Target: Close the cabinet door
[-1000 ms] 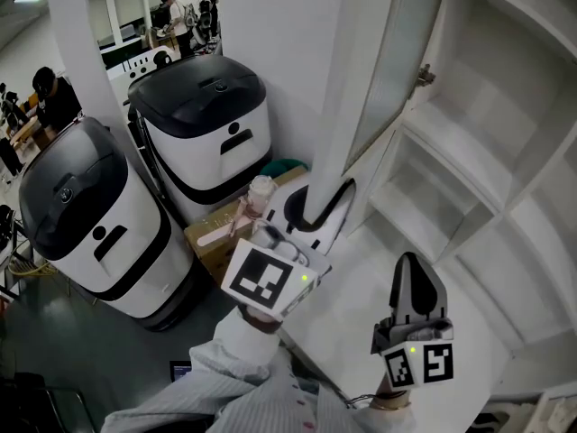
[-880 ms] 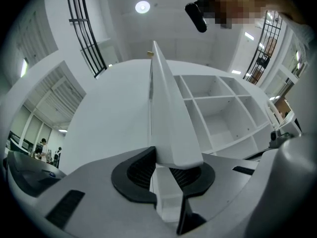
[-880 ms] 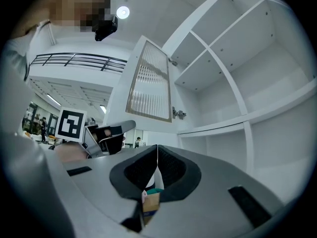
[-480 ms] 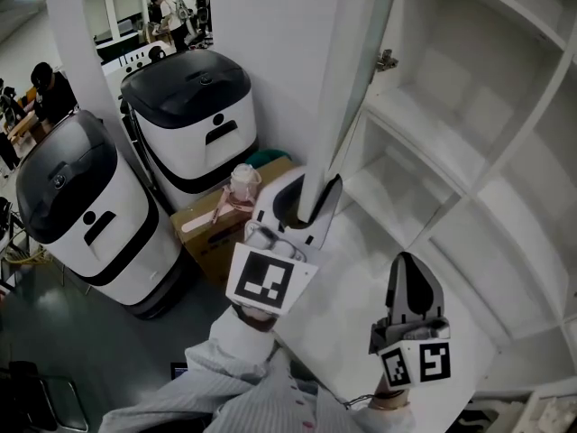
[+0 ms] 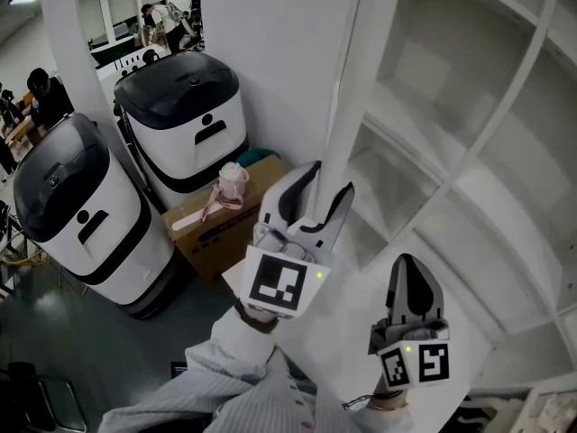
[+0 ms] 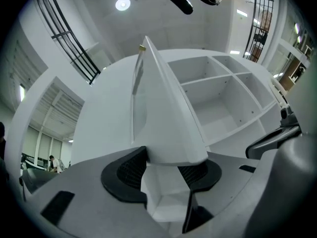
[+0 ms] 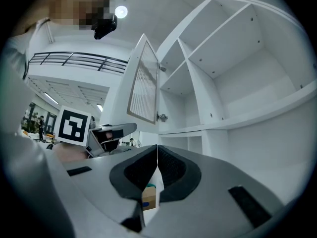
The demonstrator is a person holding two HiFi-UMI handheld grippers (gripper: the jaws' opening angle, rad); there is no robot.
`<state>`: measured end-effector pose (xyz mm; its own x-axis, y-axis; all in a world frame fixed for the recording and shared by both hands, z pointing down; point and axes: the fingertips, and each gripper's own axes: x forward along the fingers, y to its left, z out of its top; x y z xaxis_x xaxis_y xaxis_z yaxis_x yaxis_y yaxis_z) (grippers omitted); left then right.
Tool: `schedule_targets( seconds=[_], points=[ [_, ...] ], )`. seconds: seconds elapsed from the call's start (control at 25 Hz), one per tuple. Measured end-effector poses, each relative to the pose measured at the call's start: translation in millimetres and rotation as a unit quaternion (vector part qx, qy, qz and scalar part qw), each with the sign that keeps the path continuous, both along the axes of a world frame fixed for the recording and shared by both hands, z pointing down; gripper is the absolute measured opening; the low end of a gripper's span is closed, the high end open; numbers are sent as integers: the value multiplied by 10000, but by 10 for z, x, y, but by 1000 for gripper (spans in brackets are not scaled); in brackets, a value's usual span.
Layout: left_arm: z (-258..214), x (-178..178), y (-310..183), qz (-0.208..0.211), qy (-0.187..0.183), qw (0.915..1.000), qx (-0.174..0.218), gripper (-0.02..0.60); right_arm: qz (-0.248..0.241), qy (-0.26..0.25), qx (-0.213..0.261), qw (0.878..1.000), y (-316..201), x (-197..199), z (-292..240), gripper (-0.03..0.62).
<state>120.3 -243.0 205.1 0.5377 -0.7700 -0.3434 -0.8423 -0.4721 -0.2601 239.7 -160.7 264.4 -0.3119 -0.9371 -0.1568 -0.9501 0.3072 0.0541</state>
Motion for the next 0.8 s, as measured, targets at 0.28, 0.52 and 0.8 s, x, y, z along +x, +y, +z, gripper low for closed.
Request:
schedule_targets(
  seconds=[0.28, 0.52, 0.8],
  points=[
    [31, 301, 4, -20, -259, 9997, 29, 240, 271, -28, 30, 9996, 69, 281, 2, 14],
    [63, 553, -8, -4, -663, 9978, 46, 262, 463, -48, 72, 9989, 91, 433, -9, 14],
    [161, 761, -74, 94, -844, 9964, -68, 276, 641, -51, 142, 9978, 87, 572, -51, 14]
  ],
)
